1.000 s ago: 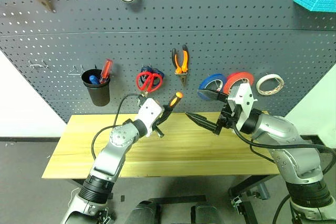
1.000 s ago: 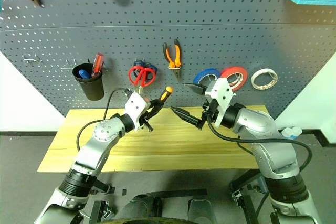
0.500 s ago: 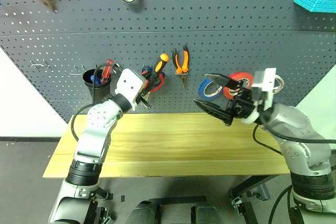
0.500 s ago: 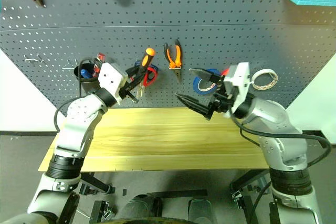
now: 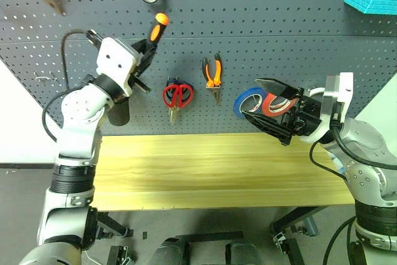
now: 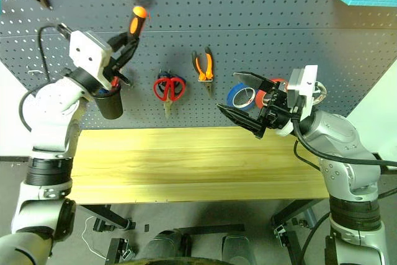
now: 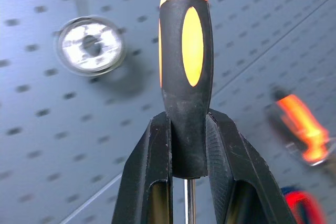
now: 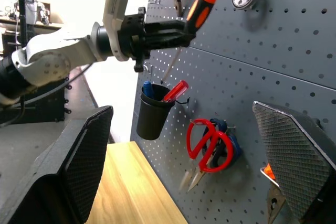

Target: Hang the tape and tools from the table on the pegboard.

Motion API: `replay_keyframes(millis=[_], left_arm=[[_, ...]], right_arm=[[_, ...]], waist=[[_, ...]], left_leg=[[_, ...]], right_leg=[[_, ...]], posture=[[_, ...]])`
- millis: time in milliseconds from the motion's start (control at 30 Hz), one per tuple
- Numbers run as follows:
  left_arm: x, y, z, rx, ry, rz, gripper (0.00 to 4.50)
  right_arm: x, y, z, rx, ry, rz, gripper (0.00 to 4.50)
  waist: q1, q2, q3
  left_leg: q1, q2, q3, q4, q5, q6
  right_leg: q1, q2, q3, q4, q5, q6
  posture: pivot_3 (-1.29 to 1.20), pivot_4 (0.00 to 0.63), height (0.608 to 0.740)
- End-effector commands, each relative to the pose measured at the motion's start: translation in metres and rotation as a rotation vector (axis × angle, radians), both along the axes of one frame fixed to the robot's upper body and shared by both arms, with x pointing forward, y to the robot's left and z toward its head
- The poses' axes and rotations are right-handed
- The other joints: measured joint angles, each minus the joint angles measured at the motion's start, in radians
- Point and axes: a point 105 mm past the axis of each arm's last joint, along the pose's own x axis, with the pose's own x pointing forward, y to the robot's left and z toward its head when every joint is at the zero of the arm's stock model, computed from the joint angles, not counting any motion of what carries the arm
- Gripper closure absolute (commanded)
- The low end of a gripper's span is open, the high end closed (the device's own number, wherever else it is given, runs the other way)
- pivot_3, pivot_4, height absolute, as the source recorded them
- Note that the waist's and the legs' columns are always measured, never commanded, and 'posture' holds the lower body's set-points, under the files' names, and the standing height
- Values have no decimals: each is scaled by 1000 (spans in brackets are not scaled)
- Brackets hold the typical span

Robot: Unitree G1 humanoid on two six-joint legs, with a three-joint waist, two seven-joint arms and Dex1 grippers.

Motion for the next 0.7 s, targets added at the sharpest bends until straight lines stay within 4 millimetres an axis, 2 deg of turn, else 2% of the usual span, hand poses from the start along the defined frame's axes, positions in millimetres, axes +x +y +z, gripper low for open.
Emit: replay_keyframes(millis=[33, 200, 333, 533, 700], left_arm=[[-3, 27, 21, -28, -96, 62, 3999], [1, 46, 18, -85, -99, 95, 3999], [7, 61, 1, -149, -47, 121, 3999], [15, 68, -13, -249, -4, 111, 3999], [19, 66, -20, -269, 16, 96, 3999]], right_arm=[[0, -3, 7, -3, -36, -6, 0], [0, -4, 6, -13, -32, -8, 0], [-1, -4, 6, -15, -29, -8, 0], [-5, -3, 4, -19, -5, -7, 0], [-10, -5, 3, -28, 17, -15, 0]], waist=[[0, 0, 0], [0, 0, 0], [-1, -1, -1], [-3, -4, -3], [-4, -5, -5]], left_leg=[[0, 0, 0, 0, 0, 0], [0, 0, 0, 0, 0, 0], [0, 0, 0, 0, 0, 0], [1, 0, 0, 1, 0, 0], [1, 0, 0, 1, 0, 0]], right_leg=[[0, 0, 0, 0, 0, 0], [0, 0, 0, 1, 0, 0], [0, 0, 0, 1, 0, 0], [0, 0, 0, 2, 0, 0], [0, -1, 1, 2, 0, 0]], posture=[[-38, 0, 681], [-44, 0, 681], [-53, 0, 681], [-74, 0, 681], [-96, 0, 681]])
